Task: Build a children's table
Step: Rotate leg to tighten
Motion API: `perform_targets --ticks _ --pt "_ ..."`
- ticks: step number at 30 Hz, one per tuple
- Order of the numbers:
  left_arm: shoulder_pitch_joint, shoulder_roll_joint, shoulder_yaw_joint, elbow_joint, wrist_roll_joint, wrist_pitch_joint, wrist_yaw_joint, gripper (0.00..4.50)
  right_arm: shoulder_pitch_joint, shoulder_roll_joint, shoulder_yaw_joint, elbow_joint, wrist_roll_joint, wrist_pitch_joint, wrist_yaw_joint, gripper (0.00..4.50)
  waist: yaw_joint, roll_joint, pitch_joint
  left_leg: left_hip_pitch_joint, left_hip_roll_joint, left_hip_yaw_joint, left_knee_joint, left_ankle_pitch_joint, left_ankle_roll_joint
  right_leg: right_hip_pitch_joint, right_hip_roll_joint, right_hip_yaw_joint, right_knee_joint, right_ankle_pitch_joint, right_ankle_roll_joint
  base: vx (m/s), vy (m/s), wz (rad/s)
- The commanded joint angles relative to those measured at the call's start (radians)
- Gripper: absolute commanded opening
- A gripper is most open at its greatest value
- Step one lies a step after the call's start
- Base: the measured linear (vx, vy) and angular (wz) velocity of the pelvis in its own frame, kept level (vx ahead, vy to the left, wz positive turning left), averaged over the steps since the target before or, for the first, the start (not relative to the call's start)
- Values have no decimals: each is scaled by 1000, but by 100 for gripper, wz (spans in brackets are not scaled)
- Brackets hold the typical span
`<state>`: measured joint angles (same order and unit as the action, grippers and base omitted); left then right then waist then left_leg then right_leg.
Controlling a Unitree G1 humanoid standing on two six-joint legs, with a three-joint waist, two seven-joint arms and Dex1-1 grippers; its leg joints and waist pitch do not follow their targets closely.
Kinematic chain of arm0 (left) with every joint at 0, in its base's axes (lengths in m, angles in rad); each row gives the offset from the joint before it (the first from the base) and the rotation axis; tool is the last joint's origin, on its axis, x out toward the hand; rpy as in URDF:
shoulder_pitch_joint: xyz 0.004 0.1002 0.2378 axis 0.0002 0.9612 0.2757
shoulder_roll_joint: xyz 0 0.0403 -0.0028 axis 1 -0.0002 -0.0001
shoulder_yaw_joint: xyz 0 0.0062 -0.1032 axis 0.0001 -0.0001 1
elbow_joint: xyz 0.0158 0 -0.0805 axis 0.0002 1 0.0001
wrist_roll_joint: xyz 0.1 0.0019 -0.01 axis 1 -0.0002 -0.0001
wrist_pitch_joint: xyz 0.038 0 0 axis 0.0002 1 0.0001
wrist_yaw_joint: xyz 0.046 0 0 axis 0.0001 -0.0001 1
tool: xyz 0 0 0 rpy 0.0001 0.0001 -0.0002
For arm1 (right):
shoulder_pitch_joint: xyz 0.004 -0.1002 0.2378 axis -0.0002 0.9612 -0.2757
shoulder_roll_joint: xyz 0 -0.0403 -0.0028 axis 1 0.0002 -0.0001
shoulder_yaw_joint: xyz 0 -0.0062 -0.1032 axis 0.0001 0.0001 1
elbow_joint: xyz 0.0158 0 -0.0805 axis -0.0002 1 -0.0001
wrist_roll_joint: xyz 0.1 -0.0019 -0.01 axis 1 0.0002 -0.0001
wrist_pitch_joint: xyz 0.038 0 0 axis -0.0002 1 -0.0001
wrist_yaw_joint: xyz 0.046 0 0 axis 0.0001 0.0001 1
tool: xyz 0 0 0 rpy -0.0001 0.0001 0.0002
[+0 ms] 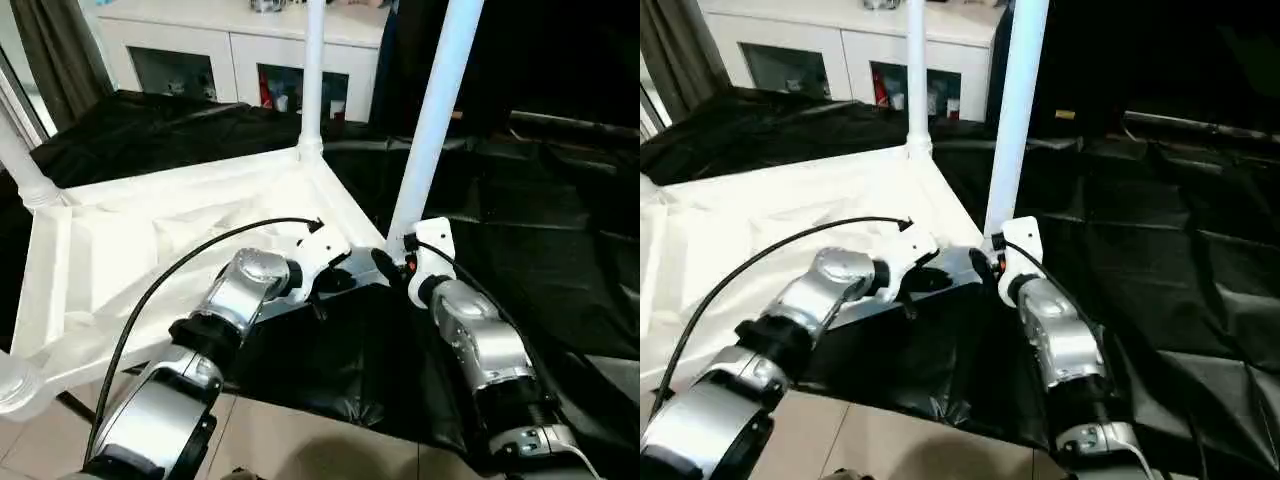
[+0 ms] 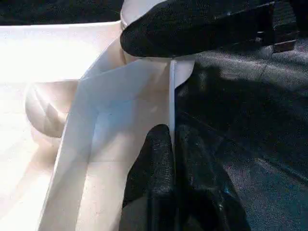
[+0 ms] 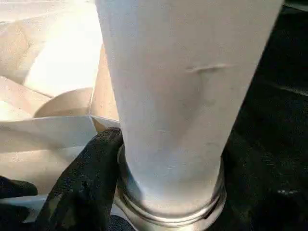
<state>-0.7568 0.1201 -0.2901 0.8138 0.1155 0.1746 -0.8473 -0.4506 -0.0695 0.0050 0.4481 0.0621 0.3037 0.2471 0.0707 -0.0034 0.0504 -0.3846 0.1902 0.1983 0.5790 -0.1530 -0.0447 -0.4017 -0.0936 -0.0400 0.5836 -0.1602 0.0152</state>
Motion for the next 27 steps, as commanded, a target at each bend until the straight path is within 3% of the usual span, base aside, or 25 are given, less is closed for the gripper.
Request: perform_targets --ticks 1,7,9,14,15,19,22,27 --pt "-20 -33 -31 20 7 -33 -2 0 -5 48 40 -21 43 -23 82 342 -6 1 -63 31 29 -25 -78 -421 -32 22 -43 22 -88 -407 -148 0 0 0" --pt "-3 29 -29 -3 5 -77 -78 0 14 -75 78 -115 71 10 269 389 -3 -1 -65 26 32 -22 -77 -370 -7 32 -44 24 -79 -330 -166 0 0 0" --pt "5 53 -29 -13 1 -91 -113 0 32 -166 108 -168 84 29 393 389 0 -4 -68 19 32 -20 -74 -313 14 41 -44 24 -69 -259 -180 0 0 0" --pt "40 121 -40 -67 -35 -148 -275 0 78 -374 146 -265 100 35 652 389 8 -6 -69 21 35 -15 -65 -270 42 44 -45 26 -63 -215 -208 0 0 0" --pt "56 141 -49 -97 -51 -158 -337 0 79 -395 141 -264 100 25 681 389 11 -1 -69 19 38 -16 -66 -266 49 43 -46 25 -60 -203 -224 0 0 0" --pt "93 201 -84 -172 -64 -162 -465 0 70 -423 128 -246 112 22 728 389 14 0 -68 24 41 -12 -67 -279 37 38 -42 23 -55 -208 -247 0 0 0" --pt "107 214 -77 -202 -83 -148 -489 0 72 -446 158 -261 119 32 763 389 18 0 -66 30 43 -13 -71 -318 17 33 -44 25 -60 -256 -240 0 0 0" --pt "117 224 -74 -219 -86 -149 -492 0 82 -441 198 -262 100 29 799 389 16 -4 -63 28 41 -14 -73 -340 3 31 -46 27 -66 -313 -212 0 0 0"
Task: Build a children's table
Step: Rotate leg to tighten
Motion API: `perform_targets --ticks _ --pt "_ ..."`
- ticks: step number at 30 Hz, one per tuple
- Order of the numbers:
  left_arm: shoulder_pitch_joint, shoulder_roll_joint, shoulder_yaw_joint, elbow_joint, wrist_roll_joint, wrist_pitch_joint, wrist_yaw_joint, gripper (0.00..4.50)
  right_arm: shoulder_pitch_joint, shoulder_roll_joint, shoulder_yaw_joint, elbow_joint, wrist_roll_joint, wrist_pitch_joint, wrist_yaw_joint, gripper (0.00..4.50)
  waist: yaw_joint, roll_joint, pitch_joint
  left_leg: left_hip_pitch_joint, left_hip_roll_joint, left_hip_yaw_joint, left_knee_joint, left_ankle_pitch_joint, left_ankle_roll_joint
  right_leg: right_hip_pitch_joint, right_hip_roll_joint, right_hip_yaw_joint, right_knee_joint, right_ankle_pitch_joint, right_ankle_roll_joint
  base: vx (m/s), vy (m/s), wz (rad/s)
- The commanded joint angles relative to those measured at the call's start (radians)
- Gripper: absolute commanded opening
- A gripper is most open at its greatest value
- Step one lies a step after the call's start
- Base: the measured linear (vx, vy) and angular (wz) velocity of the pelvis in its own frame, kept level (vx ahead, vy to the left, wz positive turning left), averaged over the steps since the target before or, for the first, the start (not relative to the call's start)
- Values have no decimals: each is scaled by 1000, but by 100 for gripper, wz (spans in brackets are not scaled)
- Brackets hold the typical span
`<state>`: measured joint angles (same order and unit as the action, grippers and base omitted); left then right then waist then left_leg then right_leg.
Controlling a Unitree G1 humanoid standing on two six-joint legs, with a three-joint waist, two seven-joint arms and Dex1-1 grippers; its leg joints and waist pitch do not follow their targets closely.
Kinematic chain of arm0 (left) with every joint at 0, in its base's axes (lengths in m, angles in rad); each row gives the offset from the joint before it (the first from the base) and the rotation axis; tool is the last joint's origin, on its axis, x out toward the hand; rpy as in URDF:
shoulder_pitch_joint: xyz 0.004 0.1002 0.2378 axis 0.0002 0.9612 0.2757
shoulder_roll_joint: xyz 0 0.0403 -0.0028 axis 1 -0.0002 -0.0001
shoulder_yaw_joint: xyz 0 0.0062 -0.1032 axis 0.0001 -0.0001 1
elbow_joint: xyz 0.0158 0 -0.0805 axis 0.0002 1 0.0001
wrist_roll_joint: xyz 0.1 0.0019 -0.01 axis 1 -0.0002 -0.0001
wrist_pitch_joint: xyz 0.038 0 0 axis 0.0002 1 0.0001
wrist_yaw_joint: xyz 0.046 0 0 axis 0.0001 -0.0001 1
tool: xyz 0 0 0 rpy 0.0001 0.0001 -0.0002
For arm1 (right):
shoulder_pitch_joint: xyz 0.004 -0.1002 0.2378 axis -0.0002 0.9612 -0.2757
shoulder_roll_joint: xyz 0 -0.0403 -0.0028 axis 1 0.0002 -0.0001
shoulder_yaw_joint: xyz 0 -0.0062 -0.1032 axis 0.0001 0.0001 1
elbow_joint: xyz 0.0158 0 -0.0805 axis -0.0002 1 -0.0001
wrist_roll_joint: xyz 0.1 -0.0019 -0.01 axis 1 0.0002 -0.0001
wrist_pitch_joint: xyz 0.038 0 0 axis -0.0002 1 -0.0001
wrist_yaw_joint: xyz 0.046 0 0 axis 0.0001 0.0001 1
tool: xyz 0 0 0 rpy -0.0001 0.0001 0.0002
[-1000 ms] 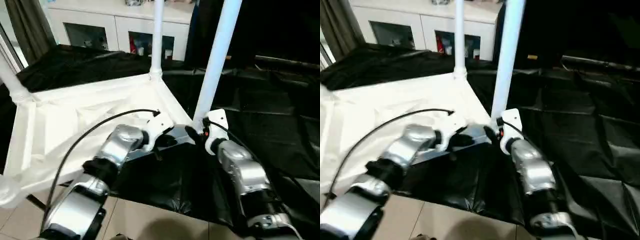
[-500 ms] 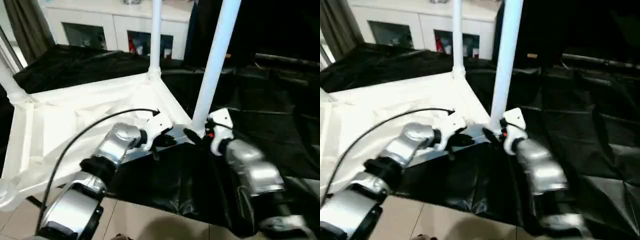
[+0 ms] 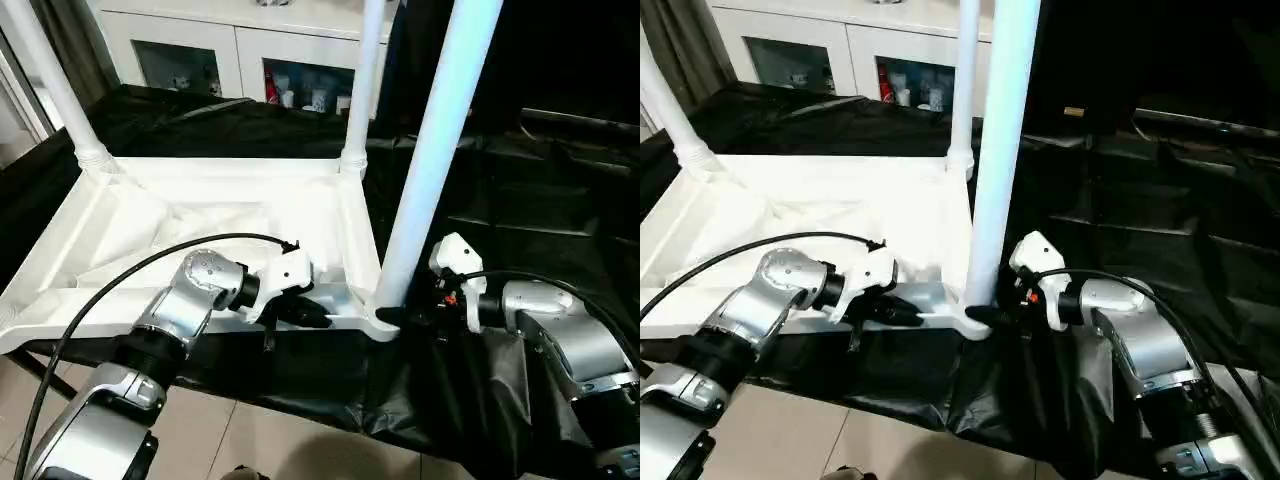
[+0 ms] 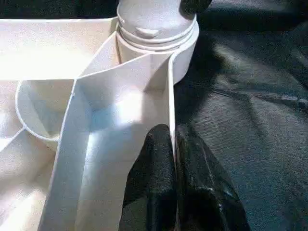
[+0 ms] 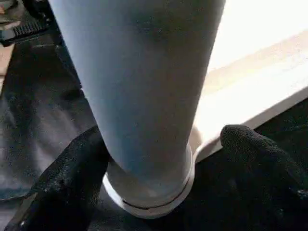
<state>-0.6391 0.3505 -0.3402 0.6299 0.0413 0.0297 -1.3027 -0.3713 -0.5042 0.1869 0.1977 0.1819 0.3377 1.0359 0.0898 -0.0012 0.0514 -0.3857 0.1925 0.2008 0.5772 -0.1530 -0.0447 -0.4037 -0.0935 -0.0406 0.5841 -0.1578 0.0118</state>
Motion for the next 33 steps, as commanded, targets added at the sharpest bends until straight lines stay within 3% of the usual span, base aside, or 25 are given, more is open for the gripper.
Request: perform_targets --ticks 1,15,23,28,31,33 --pt "0 -6 -23 -37 -11 -3 -35 0 4 -5 20 -12 -24 -8 14 389 -2 -6 -64 30 39 -17 -71 -340 2 32 -47 28 -67 -321 -206 0 0 0" --pt "-2 1 -17 -35 -8 2 -29 0 12 12 23 -4 -8 -7 18 276 -1 -4 -67 28 38 -17 -70 -320 5 34 -46 27 -64 -292 -210 0 0 0" --pt "4 2 -16 -41 -12 16 -33 0 24 25 18 -4 2 -3 13 257 -2 -3 -67 28 37 -17 -69 -316 6 35 -45 27 -63 -283 -213 0 0 0" --pt "-36 -63 7 43 16 30 113 0 28 112 -52 54 10 17 -146 253 -7 -2 -65 29 34 -16 -69 -342 0 29 -44 27 -69 -326 -207 0 0 0" --pt "-76 -128 15 116 42 41 239 0 30 192 -92 95 -7 33 -305 237 -12 -2 -62 35 32 -23 -72 -390 -33 23 -46 24 -80 -426 -174 0 0 0" --pt "-101 -172 17 160 58 49 320 0 30 253 -116 107 -24 44 -425 228 -14 -3 -60 33 30 -26 -74 -407 -35 25 -48 22 -86 -461 -154 0 0 0"
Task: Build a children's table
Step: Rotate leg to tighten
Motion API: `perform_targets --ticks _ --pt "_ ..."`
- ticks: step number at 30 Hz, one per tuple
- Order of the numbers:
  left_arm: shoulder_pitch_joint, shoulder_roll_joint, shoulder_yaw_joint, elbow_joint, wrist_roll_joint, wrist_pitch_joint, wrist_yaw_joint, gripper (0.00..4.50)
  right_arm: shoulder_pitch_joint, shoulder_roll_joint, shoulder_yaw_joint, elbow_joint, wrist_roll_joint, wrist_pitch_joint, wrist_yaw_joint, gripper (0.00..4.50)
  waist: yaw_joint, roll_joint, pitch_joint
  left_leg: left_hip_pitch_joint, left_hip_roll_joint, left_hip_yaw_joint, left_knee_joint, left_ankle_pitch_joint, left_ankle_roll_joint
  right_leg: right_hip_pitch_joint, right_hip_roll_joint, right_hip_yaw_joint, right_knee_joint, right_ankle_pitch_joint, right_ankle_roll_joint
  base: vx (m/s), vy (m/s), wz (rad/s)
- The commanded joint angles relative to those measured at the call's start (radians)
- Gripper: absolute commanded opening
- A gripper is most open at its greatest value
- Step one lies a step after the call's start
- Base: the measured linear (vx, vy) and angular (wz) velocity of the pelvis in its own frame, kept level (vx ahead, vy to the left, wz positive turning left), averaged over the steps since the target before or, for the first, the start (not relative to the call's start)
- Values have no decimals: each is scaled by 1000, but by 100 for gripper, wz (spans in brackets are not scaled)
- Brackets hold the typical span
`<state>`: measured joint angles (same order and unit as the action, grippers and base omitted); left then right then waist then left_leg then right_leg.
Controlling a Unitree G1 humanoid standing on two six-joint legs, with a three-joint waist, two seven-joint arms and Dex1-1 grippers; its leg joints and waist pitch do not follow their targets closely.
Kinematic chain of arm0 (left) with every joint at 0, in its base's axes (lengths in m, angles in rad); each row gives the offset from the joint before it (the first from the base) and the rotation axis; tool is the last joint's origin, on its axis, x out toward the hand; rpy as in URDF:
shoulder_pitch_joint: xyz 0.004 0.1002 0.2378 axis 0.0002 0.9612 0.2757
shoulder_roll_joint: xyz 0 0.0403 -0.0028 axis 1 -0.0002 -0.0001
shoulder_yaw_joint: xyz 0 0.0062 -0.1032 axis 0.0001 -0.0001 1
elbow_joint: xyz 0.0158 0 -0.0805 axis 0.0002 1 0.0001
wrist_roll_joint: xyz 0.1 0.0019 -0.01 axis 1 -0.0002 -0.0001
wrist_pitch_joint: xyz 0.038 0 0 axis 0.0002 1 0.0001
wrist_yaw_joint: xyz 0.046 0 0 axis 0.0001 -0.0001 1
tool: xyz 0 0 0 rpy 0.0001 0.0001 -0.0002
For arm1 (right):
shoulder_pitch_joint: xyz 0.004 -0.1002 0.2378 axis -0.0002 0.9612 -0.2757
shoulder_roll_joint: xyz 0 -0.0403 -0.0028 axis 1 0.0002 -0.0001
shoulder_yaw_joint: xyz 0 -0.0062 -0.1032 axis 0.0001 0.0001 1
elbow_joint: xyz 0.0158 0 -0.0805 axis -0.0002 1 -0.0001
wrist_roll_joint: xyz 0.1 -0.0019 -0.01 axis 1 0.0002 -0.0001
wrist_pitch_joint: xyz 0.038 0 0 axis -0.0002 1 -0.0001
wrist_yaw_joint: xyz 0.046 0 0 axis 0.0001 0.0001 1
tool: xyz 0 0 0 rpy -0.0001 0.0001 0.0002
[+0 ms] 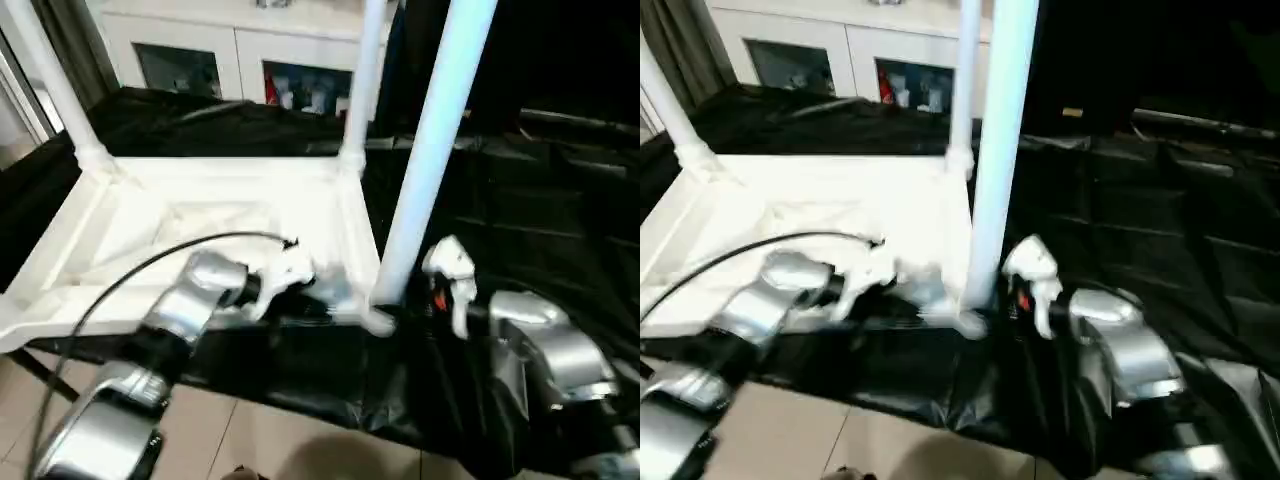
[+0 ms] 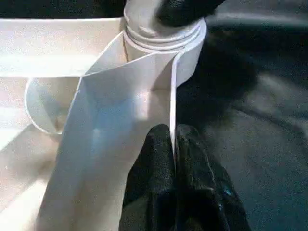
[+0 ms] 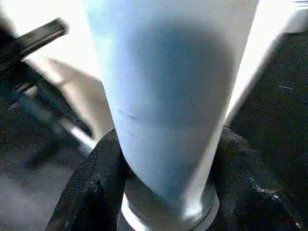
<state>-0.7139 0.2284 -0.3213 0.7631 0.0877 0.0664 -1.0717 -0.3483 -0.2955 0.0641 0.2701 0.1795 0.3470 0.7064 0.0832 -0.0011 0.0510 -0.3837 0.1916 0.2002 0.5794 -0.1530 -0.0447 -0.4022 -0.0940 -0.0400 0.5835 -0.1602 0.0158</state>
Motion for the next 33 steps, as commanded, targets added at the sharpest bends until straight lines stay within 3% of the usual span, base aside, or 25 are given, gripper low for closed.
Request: perform_targets --ticks 1,4,10,17,19,21,24,25,26,28,30,31,33 --pt "-38 -73 0 48 19 17 130 0 6 78 -9 39 -30 41 -161 213 -11 -1 -60 37 30 -26 -76 -433 -47 15 -45 20 -90 -482 -148 0 0 0" --pt "-77 -159 2 113 28 20 231 0 -7 189 -39 67 -76 37 -374 208 -18 4 -60 39 26 -31 -77 -459 -52 14 -46 15 -100 -523 -127 0 0 0" --pt "-104 -171 -6 165 51 -24 241 0 -15 217 6 66 -130 7 -428 208 -31 8 -56 43 22 -36 -78 -518 -39 9 -44 8 -118 -582 -92 0 0 0" --pt "-129 -154 2 220 66 -72 250 0 -19 225 -7 63 -133 -42 -421 208 -32 7 -57 42 24 -35 -80 -515 -29 9 -46 11 -117 -560 -102 0 0 0" --pt "-135 -152 6 234 66 -87 244 0 -19 226 -24 56 -111 -58 -408 259 -32 7 -56 40 23 -35 -80 -512 -24 11 -47 10 -119 -573 -101 0 0 0" --pt "-135 -152 7 237 66 -90 243 0 -18 225 -29 49 -100 -49 -399 274 -32 7 -56 41 23 -35 -80 -510 -22 10 -48 10 -120 -579 -100 0 0 0" --pt "-138 -150 10 249 61 -112 230 0 -15 202 -22 24 -117 -39 -384 293 -31 6 -55 40 24 -36 -81 -509 -21 10 -49 9 -121 -593 -95 0 0 0" --pt "-137 -150 11 248 58 -123 226 0 -9 186 -21 9 -122 -30 -379 315 -31 -1 -54 39 24 -35 -80 -504 -18 10 -48 9 -122 -601 -91 0 0 0" --pt "-137 -149 12 248 57 -130 223 0 -5 175 -21 -1 -124 -24 -375 315 -30 2 -53 38 25 -36 -82 -500 -18 11 -50 10 -121 -604 -89 0 0 0" --pt "-134 -154 30 240 38 -169 232 0 24 129 -32 -73 -85 14 -308 315 -29 -8 -55 35 26 -34 -83 -486 -7 13 -48 11 -120 -590 -86 0 0 0" --pt "-135 -157 44 237 22 -176 230 0 37 112 -40 -102 -62 34 -278 315 -23 -5 -55 37 27 -32 -81 -473 -1 12 -50 14 -118 -577 -90 0 0 0" --pt "-132 -158 60 221 -3 -176 202 45 58 79 -46 -145 -36 49 -227 319 -23 -9 -54 32 28 -31 -82 -459 7 16 -50 15 -118 -569 -91 0 0 0" --pt "-125 -149 80 179 -40 -156 154 45 104 -3 -50 -218 -3 59 -121 319 -12 -13 -58 26 30 -28 -81 -416 23 24 -55 18 -112 -529 -100 0 0 0"
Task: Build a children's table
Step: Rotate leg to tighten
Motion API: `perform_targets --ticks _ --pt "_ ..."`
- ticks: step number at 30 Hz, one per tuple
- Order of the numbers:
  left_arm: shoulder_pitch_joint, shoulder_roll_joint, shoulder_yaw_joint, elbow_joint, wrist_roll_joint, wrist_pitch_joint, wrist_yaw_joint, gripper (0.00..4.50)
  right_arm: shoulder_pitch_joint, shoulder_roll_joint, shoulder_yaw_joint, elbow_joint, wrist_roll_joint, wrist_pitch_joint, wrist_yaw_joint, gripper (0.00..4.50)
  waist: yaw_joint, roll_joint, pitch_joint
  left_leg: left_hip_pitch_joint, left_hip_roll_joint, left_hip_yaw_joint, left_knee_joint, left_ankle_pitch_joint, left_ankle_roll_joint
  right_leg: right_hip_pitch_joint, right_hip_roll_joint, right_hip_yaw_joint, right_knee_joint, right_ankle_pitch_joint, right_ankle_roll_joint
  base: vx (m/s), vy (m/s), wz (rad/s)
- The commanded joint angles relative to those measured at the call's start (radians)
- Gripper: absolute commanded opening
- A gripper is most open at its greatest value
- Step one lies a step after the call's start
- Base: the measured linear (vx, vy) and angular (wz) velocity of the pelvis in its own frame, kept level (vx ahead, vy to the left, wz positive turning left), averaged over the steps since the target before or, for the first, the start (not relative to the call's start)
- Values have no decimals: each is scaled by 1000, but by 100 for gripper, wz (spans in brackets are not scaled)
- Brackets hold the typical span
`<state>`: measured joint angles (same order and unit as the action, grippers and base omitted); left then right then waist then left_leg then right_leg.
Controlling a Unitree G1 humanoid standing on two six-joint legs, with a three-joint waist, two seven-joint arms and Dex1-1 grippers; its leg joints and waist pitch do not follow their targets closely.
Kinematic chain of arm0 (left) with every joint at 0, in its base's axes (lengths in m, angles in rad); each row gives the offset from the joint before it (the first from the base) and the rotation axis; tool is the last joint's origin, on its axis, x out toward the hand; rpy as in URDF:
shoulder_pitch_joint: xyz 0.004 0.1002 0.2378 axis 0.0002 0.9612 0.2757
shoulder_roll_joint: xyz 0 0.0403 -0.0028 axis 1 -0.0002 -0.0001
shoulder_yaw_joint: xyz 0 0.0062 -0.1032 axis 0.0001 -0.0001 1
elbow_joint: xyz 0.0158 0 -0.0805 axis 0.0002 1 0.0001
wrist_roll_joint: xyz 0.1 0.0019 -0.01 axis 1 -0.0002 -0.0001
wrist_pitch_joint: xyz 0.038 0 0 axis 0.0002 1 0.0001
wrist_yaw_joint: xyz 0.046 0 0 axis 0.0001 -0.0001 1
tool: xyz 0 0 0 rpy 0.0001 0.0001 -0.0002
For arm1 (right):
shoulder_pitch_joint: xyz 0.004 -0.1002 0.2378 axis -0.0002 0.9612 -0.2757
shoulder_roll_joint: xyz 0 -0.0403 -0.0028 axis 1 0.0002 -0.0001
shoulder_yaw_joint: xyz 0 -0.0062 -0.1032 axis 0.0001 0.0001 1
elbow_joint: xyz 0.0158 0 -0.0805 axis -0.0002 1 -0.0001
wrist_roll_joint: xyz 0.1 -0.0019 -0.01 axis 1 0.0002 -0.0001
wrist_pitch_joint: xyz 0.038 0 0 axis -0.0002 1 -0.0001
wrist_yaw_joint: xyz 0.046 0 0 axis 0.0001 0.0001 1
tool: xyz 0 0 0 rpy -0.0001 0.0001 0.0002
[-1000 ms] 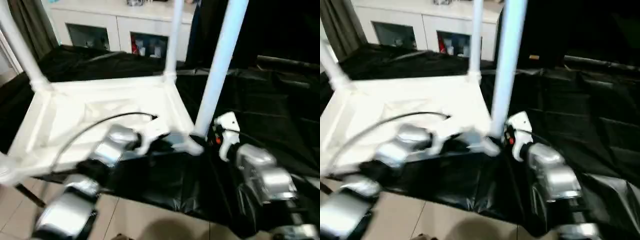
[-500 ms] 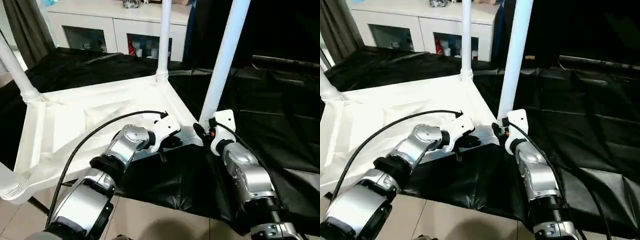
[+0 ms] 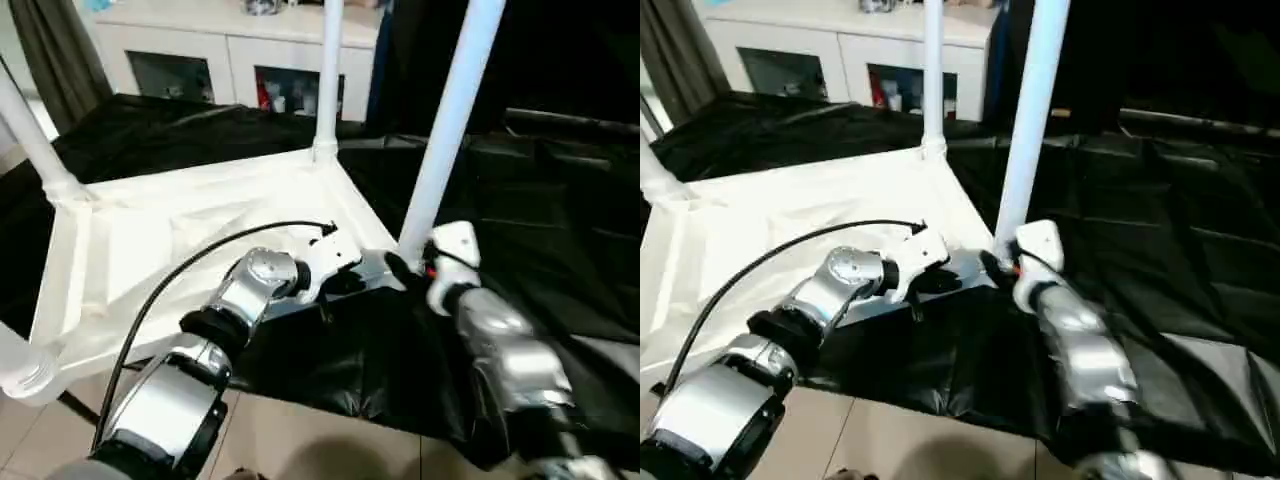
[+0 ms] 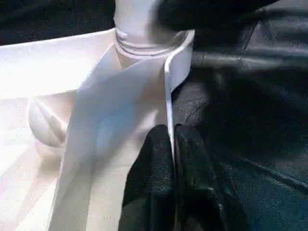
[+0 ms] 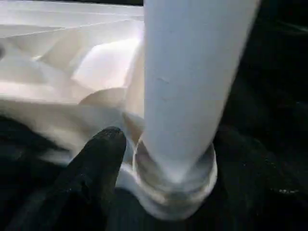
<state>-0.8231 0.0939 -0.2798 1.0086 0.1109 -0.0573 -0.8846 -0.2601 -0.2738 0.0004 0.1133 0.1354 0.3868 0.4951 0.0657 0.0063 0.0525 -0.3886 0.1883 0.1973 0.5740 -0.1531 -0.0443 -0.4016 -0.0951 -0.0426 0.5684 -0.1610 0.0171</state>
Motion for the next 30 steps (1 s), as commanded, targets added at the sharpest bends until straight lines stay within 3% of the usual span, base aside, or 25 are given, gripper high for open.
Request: perform_targets --ticks 1,2,3,6,9,10,12,13,14,15,16,17,18,19,20,21,22,23,24,25,26,27,28,29,30 --pt "-10 -10 42 -83 -75 -21 -54 64 27 -45 14 -74 48 19 117 319 6 -20 -61 26 36 -26 -76 -400 27 28 -56 22 -92 -506 -110 0 0 0" --pt "-2 -2 45 -107 -88 -2 -78 78 38 -67 12 -89 58 24 144 319 8 -16 -62 24 39 -27 -77 -386 28 30 -58 22 -89 -481 -122 0 0 0" --pt "7 7 49 -131 -99 16 -100 78 47 -89 9 -104 68 30 170 319 5 -18 -63 19 40 -25 -78 -362 28 32 -51 20 -77 -391 -155 0 0 0" --pt "47 50 54 -244 -137 92 -173 108 63 -138 -6 -149 111 56 237 319 3 -27 -62 19 41 -20 -73 -330 44 36 -54 24 -65 -337 -192 0 0 0" --pt "94 100 49 -372 -168 175 -244 130 71 -161 -7 -183 149 86 280 319 0 -28 -64 11 37 -18 -68 -283 57 40 -51 26 -57 -310 -195 38 -13 -3" --pt "123 138 37 -446 -173 220 -277 138 73 -167 3 -197 162 94 295 319 -1 -34 -68 16 39 -15 -65 -259 63 39 -50 26 -52 -275 -206 59 -23 -4" --pt "185 218 11 -593 -178 318 -330 147 64 -153 26 -199 163 101 294 319 -1 -33 -69 11 41 -16 -63 -202 72 41 -48 26 -39 -213 -218 60 -27 -3" --pt "220 265 1 -672 -174 365 -345 171 52 -132 39 -191 164 103 289 319 -1 -30 -73 18 40 -12 -58 -175 77 36 -43 27 -34 -163 -232 60 -28 -2" --pt "242 292 -5 -719 -171 392 -351 171 44 -118 46 -185 164 103 286 319 -2 -27 -77 18 42 -13 -56 -152 77 39 -45 27 -24 -123 -242 0 0 0" --pt "277 333 -3 -793 -170 433 -355 182 27 -90 61 -168 156 96 273 319 1 -38 -74 16 42 -11 -55 -123 87 37 -44 26 -15 -84 -257 0 0 0" --pt "302 361 -1 -846 -171 465 -357 187 14 -72 73 -155 154 94 265 319 -1 -35 -69 15 39 -8 -57 -126 87 34 -40 27 -21 -97 -253 0 0 0" --pt "306 367 0 -855 -171 471 -358 187 12 -69 75 -153 154 93 264 319 1 -31 -68 23 41 -5 -55 -145 79 27 -39 28 -23 -117 -254 0 0 0" --pt "363 426 14 -970 -180 543 -360 209 -17 -26 104 -124 155 94 256 319 1 -55 -63 22 44 -7 -60 -192 52 31 -44 27 -25 -202 -241 0 0 0" --pt "394 453 27 -1028 -189 581 -359 209 -33 -1 118 -108 159 95 256 319 5 -44 -61 25 47 -11 -64 -207 38 29 -48 28 -25 -232 -237 0 0 0" --pt "404 461 32 -1047 -193 594 -359 224 -38 7 123 -103 160 96 256 319 -3 -70 -57 21 46 -7 -67 -221 34 27 -44 28 -29 -266 -225 0 0 0" --pt "430 483 44 -1095 -202 625 -358 226 -52 29 135 -89 163 97 257 319 1 -50 -52 27 46 -11 -72 -254 9 20 -43 30 -34 -324 -203 0 0 0" --pt "451 502 52 -1138 -208 654 -357 231 -66 48 144 -72 159 91 253 319 0 -43 -52 38 49 -12 -75 -298 -23 11 -41 31 -35 -335 -197 0 0 0" --pt "471 518 59 -1173 -211 679 -355 242 -77 67 151 -55 153 79 245 319 -2 -68 -51 31 48 -14 -78 -315 -38 17 -40 29 -32 -353 -182 0 0 0" --pt "489 533 61 -1203 -210 699 -351 256 -90 88 155 -33 145 69 232 319 2 -62 -50 38 47 -14 -80 -331 -45 11 -38 30 -38 -369 -173 0 0 0" --pt "534 563 67 -1269 -208 754 -331 267 -126 150 155 35 119 23 180 319 2 -80 -49 44 49 -12 -78 -352 -58 1 -38 31 -37 -368 -173 0 0 0" --pt "545 568 69 -1279 -202 763 -322 270 -136 166 153 57 112 6 163 319 1 -78 -48 40 49 -15 -81 -361 -66 3 -41 31 -33 -374 -176 0 0 0" --pt "557 575 68 -1285 -187 767 -311 274 -149 187 147 88 106 -14 141 319 -1 -81 -48 40 47 -20 -86 -403 -87 3 -41 30 -40 -416 -151 0 0 0" --pt "561 578 68 -1287 -180 768 -307 282 -154 194 145 99 104 -21 133 319 2 -77 -48 48 47 -18 -84 -412 -95 -5 -40 32 -42 -413 -148 0 0 0" --pt "571 587 65 -1297 -173 779 -295 294 -168 211 137 131 98 -38 107 319 4 -88 -46 52 46 -16 -83 -433 -99 -9 -36 33 -44 -409 -143 0 0 0" --pt "584 602 61 -1309 -156 794 -271 294 -189 234 120 178 91 -68 61 319 6 -93 -44 48 45 -18 -85 -437 -101 -6 -37 33 -42 -416 -139 0 0 0"
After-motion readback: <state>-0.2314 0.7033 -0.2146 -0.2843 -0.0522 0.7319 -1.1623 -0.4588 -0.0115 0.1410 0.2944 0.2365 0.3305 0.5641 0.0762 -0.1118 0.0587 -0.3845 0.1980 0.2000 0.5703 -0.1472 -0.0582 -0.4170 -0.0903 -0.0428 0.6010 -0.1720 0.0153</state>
